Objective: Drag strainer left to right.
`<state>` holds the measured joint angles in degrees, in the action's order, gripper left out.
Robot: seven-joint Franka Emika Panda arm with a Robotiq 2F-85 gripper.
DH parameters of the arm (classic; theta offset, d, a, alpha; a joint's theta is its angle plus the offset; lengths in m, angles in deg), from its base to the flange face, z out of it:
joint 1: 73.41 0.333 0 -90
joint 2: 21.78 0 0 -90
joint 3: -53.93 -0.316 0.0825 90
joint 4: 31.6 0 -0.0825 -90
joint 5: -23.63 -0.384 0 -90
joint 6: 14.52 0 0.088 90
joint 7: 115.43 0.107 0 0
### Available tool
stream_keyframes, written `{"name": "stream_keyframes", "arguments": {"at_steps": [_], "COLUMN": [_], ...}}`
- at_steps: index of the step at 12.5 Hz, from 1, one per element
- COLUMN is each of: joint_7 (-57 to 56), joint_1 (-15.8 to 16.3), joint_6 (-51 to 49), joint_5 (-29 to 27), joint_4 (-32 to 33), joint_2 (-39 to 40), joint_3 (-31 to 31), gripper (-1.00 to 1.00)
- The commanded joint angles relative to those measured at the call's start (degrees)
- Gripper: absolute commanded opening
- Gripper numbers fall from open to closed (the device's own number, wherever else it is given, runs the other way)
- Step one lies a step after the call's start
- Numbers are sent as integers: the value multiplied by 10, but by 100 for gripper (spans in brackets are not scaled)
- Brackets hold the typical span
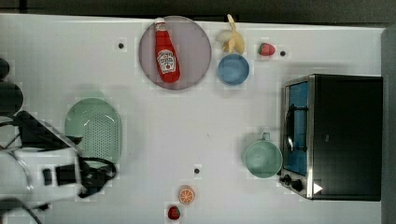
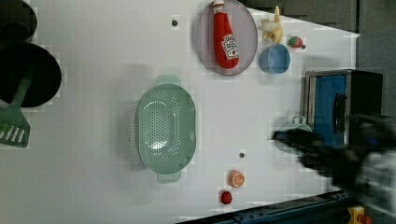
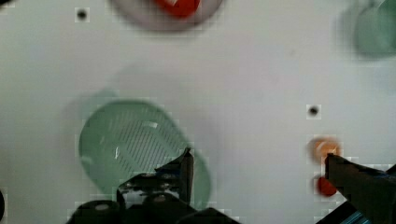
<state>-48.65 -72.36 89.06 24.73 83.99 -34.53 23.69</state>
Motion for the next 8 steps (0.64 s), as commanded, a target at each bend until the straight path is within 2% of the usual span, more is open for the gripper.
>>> {"name": "stream_keyframes", "arguments": {"at_steps": [1,5,8], "joint_7": [197,423,511], "joint_1": [1,1,1], "joint_6": [44,215,336], "joint_5": [-8,-5,4], "joint_4": [37,94,131], "joint_2": [47,154,231], "joint_3": [-25,-62,-60], "gripper": [100,100,100]}}
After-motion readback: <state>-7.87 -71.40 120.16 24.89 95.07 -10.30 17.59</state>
